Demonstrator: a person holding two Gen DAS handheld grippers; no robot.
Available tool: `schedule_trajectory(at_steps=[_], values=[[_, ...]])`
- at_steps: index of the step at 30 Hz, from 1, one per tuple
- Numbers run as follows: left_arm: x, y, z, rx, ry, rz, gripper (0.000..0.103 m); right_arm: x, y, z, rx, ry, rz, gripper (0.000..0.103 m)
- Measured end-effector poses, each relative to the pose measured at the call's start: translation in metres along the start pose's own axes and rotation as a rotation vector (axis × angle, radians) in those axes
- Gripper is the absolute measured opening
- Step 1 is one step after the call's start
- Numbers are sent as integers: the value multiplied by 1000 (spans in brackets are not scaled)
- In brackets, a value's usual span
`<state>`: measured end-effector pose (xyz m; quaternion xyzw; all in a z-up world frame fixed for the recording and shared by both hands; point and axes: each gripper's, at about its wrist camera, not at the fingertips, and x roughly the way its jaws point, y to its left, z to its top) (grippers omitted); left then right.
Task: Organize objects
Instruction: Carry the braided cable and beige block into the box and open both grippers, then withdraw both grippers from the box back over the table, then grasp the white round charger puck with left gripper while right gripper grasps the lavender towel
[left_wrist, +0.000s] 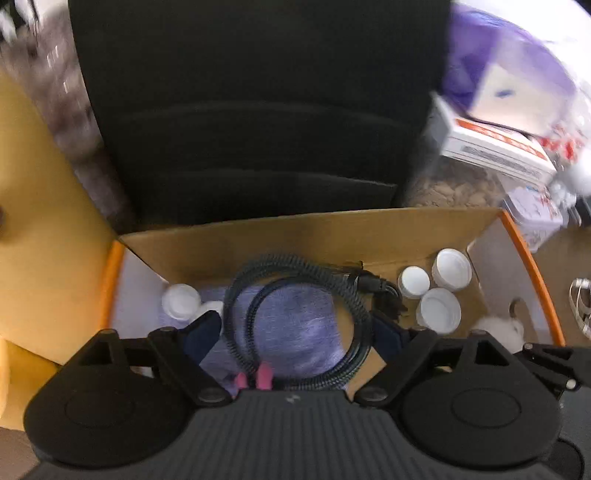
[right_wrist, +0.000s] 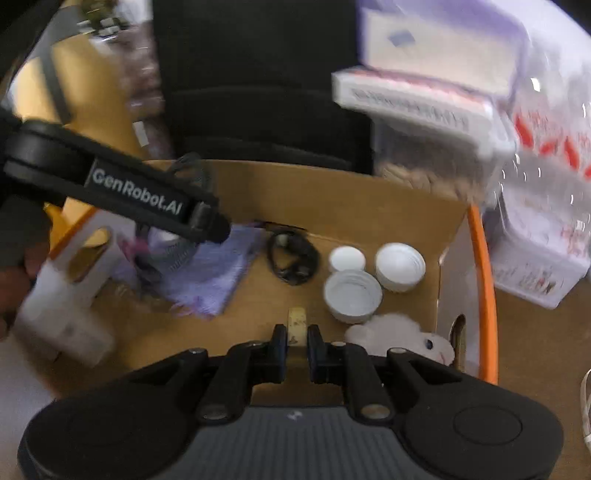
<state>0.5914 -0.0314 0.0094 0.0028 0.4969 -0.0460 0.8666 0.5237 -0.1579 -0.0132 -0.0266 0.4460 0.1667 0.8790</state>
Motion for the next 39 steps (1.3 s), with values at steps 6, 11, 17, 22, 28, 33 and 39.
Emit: schedule_trajectory(at_steps=[6,11,17,22,28,33,39], values=[[-33,16,0,-31,-113,-17,90,-32,-9,4,54,-79,-6,38],[-96,21,-18,-45,-221,-30,92,-84,-9,8,57,-192,-34,47],[-194,22,-107,29,-402,-108,98,-168,11,-47,11,-329,-65,52],[-241,17,-231,63,-452,-178,101,-231,58,-154,-111,-445,-74,74],[-250,-3,-363,68,-375,-282,103,-270,106,-268,-82,-490,-140,76],[-250,-15,-422,92,-318,-247,103,-284,116,-332,-34,-399,-67,76],[-241,-20,-415,112,-366,-181,85,-279,103,-362,-12,-330,-150,77]])
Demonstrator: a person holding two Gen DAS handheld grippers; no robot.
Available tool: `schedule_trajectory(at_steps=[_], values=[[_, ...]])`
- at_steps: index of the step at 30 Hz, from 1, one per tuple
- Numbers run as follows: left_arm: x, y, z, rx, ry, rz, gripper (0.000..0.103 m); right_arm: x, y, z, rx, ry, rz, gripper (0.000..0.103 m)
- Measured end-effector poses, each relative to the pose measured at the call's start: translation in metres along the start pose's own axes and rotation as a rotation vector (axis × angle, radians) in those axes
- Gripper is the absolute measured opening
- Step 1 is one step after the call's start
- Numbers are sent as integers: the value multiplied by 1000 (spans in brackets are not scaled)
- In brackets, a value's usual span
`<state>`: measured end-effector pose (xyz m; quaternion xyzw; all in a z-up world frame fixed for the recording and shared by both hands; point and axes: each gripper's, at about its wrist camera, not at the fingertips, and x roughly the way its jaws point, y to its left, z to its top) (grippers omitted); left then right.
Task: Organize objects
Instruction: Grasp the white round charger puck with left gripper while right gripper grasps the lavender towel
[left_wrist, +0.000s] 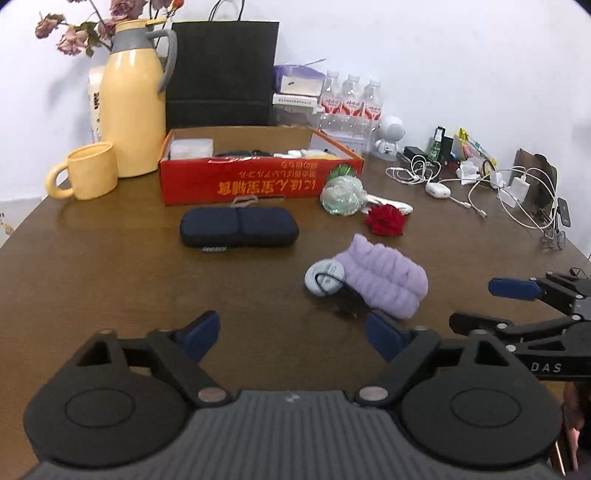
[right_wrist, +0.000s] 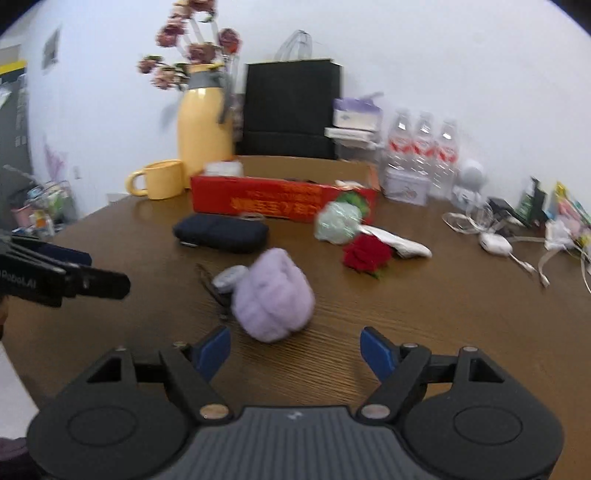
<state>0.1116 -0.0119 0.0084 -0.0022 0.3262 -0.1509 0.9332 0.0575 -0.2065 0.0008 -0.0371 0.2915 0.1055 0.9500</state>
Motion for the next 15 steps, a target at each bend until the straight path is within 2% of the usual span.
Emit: schedule_trajectory(at_steps=[4,7,9,13,15], values=[[18,-8,6,24,-25,-9,72,6,-6,9,32,-38,18,76],[34,-10,20,18,-49,-33,70,16,-5,17,8,-49,31,75],[48,-14,26,48,-48,-59,70,23,-5,21,-3,-45,35,74],[86,-20,26,100,25,-32,64,46,-9,26,30,-14,81,71],[99,-18,20,103,59,-4,55,59,-8,24,44,5,119,67]])
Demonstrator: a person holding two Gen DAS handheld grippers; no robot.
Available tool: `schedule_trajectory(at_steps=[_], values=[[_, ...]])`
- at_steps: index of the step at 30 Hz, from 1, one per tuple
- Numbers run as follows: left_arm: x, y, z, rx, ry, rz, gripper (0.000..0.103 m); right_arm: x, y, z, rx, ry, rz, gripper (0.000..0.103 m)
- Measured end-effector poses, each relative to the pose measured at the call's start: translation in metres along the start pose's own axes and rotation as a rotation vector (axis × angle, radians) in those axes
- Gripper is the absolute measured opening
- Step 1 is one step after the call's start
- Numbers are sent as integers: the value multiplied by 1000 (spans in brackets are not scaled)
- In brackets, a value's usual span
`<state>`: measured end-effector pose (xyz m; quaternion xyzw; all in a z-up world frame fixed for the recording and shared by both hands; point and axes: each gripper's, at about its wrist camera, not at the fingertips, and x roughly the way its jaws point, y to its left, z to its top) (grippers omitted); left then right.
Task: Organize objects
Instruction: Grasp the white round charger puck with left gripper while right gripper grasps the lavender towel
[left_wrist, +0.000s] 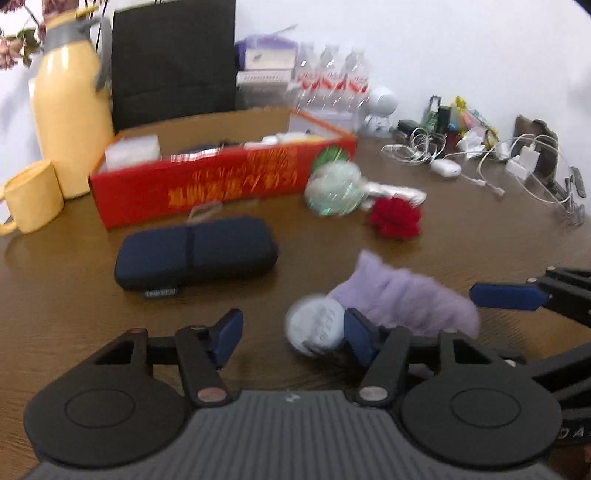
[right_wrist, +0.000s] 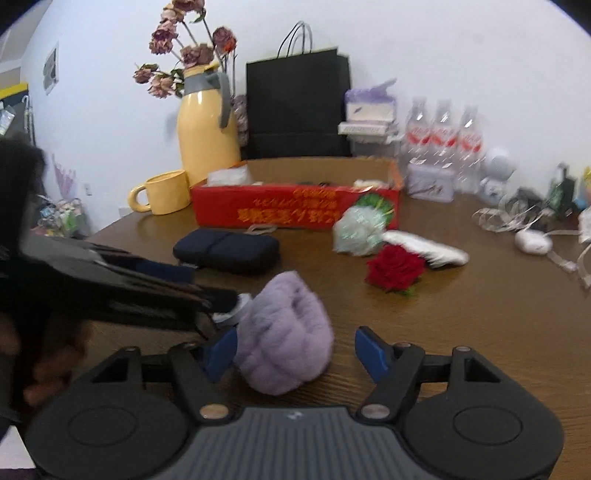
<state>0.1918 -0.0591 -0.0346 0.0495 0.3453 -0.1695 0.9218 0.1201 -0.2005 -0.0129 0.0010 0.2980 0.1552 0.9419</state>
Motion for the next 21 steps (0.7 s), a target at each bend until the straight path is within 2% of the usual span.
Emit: schedule_trajectory(at_steps=[1,2,7,8,10,13,15,18,21], values=[[4,1,-3,1,26,3,35,9,1,-2,6,16,15,49],[4,2,-6,1,19,9,31,13,0,-4,14,21,21,39],[-5,-4,-15,36,9,-25,30,24,-20,-5,182,7,62,34],[-6,-7,-17,56,3,-15,23,26,-24,-5,202,6,59,32],[-8,-11,-17,75,-5,31,1,28,-28,-3,210,-2,12,32],[-9,-7,-19,60,7,3,1,26,-26,2,177,-26,-93,40],[-11,-8,-20,73,6,2,1,18,-24,8,169,-77,-85,40],[-14,-10,-22,85,7,-10,1,14,-12,19,112,-113,5,40],[-18,-12,-23,96,9,-12,4,35,7,30,38,-56,149,39]])
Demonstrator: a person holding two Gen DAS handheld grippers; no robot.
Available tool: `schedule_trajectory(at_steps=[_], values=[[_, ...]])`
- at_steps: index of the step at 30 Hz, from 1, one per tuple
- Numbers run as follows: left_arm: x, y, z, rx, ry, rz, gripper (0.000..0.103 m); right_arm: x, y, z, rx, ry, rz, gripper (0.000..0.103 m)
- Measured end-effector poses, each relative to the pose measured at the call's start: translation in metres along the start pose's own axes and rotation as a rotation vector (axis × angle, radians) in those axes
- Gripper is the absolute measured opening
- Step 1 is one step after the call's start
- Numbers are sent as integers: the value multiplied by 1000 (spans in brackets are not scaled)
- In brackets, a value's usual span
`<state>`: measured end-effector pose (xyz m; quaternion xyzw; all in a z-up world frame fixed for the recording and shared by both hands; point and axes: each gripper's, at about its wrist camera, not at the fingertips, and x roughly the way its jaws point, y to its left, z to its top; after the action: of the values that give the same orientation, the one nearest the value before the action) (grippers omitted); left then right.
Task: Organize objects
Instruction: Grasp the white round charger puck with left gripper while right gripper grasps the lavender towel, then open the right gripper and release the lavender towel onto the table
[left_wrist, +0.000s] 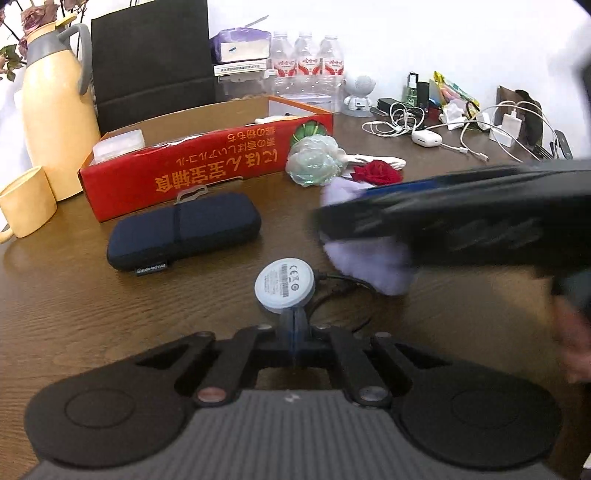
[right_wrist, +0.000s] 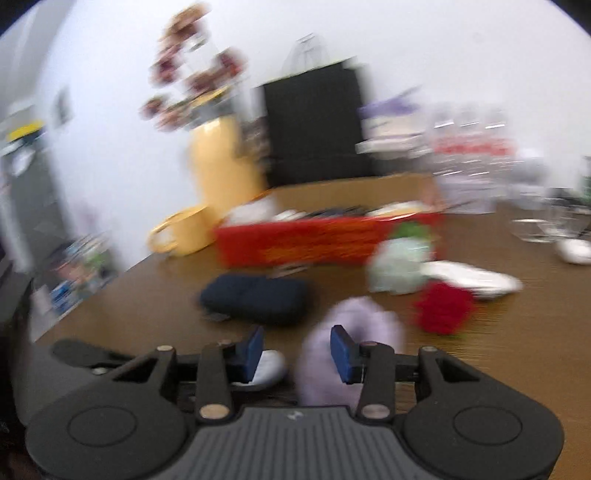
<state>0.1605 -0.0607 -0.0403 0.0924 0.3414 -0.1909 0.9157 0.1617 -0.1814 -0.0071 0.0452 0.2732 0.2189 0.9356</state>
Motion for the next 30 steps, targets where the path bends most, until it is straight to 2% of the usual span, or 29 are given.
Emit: schedule_trajectory(at_steps=[1,3,5,9,10,12,14,16,18,19,20,23,26,27,28,30], values=[[-3,0,-1,9,-5,-6,4,11,6,1,-35,14,9,34],[-15,2,-4,28,-37,-47,9,30,11,5,-40,72,17,34],[-22,2,-6,39,-49,-82,25,39,9,9,-6,108,61,34],[-19,-15,-7,101,-87,-127,33,48,8,13,-13,151,98,32],[-14,-19,-7,107,-86,-121,33,51,5,13,0,166,99,26],[-2,-24,-5,117,-55,-117,27,50,-2,15,49,179,110,22],[2,-23,-4,95,-46,-161,7,50,-6,16,63,182,106,16],[0,-25,-4,114,-44,-140,4,43,-11,16,55,155,40,13],[-4,-22,-6,105,-42,-109,4,33,-15,17,43,103,-99,27],[-7,-19,-7,92,-44,-119,4,27,-15,18,39,84,-140,29],[-13,-16,-8,80,-51,-135,3,20,-15,20,38,65,-144,29],[-23,-11,-10,63,-65,-165,3,4,0,24,4,21,-24,34],[-22,-15,-12,83,-53,-158,3,18,26,18,-88,127,162,38],[-23,-16,-14,95,-49,-158,4,30,34,13,-118,191,216,37],[-21,-15,-17,98,-28,-167,4,39,39,8,-134,234,234,36],[-23,-14,-24,105,-37,-172,3,55,35,2,-79,297,281,35]])
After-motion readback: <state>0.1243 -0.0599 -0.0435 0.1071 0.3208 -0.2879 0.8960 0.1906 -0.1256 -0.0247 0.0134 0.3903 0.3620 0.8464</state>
